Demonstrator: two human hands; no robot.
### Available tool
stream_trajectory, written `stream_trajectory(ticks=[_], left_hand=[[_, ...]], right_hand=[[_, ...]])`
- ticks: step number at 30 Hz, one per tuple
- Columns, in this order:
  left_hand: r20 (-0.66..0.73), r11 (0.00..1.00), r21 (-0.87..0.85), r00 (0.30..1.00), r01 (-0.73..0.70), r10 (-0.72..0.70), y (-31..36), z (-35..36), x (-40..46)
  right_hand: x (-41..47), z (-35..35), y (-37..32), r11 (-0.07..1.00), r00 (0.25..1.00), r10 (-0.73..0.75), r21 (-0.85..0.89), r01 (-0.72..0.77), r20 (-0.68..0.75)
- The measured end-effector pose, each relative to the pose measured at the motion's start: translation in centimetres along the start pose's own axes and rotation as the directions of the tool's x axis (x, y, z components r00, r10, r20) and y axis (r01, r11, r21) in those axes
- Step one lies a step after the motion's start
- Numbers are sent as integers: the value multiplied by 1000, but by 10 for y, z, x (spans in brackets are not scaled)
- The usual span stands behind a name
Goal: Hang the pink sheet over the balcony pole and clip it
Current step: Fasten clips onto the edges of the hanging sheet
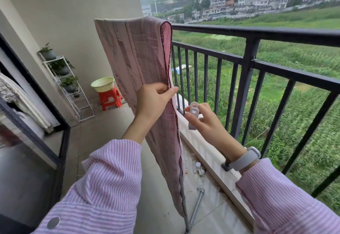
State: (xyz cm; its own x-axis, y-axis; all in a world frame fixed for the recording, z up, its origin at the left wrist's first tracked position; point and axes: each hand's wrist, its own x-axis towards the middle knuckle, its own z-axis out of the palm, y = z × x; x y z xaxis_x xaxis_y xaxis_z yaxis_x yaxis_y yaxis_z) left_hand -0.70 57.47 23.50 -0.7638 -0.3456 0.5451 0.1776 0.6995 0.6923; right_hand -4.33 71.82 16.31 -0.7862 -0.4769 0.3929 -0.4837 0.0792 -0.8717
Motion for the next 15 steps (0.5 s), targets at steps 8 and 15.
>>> stream_trajectory(ticks=[8, 15], left_hand=[[69, 986, -97, 989, 135, -129, 5, -1, 6], [46, 991, -48, 992, 122, -120, 10, -1, 4]], right_hand=[[-7, -3, -6, 995, 979, 17, 100, 4, -203], [-17, 1, -12, 998, 931, -53, 18, 64, -362]])
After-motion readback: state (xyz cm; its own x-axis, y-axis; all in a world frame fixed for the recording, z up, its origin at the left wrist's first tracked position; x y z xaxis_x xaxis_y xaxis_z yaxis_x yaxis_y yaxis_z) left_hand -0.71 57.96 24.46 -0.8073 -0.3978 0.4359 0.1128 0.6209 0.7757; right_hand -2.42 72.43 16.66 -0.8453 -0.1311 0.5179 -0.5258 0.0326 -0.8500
